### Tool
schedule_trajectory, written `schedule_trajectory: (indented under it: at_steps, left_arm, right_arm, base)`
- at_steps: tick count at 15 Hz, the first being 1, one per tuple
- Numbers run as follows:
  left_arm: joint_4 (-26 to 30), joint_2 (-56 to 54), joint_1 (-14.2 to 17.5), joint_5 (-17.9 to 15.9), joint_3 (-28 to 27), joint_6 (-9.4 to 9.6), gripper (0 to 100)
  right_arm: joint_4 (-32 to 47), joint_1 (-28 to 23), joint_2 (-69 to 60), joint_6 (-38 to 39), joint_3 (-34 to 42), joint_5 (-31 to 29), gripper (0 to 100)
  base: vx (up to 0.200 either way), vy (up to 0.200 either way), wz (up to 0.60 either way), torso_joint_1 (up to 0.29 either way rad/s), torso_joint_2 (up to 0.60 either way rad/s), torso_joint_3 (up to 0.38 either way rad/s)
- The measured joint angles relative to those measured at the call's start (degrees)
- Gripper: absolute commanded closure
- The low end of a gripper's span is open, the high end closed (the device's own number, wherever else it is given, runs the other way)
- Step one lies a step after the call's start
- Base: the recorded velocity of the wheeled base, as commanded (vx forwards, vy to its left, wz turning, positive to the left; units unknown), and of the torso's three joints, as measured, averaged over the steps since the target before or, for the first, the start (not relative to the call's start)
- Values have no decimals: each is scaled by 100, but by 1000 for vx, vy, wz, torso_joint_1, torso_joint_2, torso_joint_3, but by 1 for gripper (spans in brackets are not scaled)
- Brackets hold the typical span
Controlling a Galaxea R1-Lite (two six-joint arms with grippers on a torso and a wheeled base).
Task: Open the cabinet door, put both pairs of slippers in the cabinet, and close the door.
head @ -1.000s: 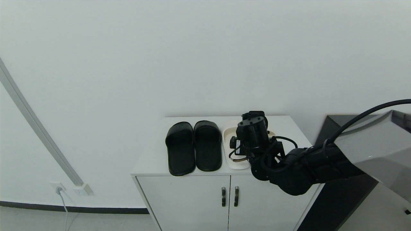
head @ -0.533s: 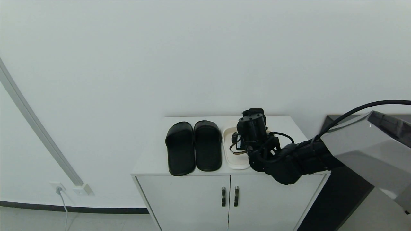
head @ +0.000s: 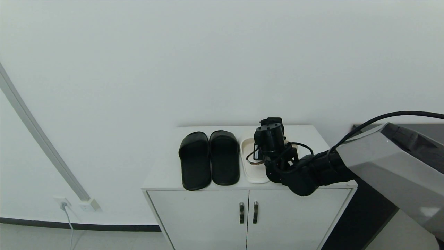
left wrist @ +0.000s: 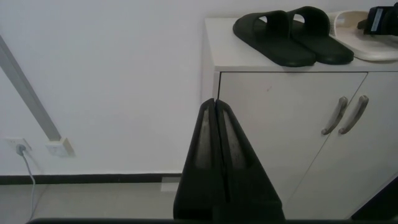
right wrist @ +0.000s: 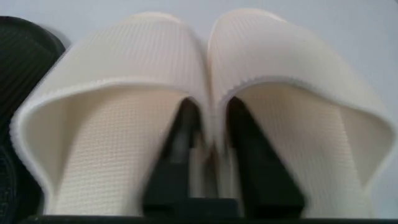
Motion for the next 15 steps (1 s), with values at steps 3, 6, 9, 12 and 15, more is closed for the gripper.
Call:
schedule_trajectory:
  at_steps: [3,6,9,12,15]
  left_arm:
    - [0,0,0,-1,0,0,100]
    - [0,0,0,-1,0,0,100]
    - [0,0,0,-1,0,0,100]
    - [0,0,0,0,0,-6,100]
    - [0,0,0,-4,0,-9,100]
  right_arm:
    - [-49,-4,-11,-104,-4,-27,100]
    - [-65,-9,-163,-400,33,-66,100]
    - [-60,83,-628,-452,313,33,100]
    - [-60,363,-1412,-468,1159,868,100]
    - [-62,661,-2671,-657,2709,2269,100]
  base:
    - [0,0,0,0,0,0]
    - [0,0,0,0,0,0]
    - [0,0,0,0,0,0]
    - [0,0,0,0,0,0]
    - [0,0,0,0,0,0]
